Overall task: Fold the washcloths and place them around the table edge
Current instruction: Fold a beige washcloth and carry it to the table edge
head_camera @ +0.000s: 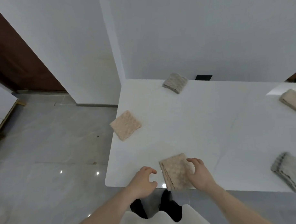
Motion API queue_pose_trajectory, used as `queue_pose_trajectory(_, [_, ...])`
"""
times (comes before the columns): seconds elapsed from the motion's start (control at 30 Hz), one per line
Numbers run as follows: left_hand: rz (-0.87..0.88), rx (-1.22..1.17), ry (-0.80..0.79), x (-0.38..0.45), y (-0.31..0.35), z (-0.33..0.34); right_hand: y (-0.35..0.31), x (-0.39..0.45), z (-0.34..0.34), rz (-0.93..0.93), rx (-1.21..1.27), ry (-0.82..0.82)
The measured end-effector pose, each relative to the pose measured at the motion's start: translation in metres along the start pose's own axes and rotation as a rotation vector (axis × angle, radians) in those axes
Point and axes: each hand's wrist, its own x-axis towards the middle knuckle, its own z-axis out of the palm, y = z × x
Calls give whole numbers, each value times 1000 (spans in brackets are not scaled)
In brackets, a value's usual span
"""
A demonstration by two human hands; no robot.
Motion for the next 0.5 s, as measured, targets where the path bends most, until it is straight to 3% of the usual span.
queue_pose_trajectory(0.27, [-152, -163, -85, 26, 36, 50, 38, 20, -9, -34, -19, -65])
queue_pose_trajectory(0.5, [-275, -422, 46, 39, 46, 86, 48, 33, -2, -87, -70, -153])
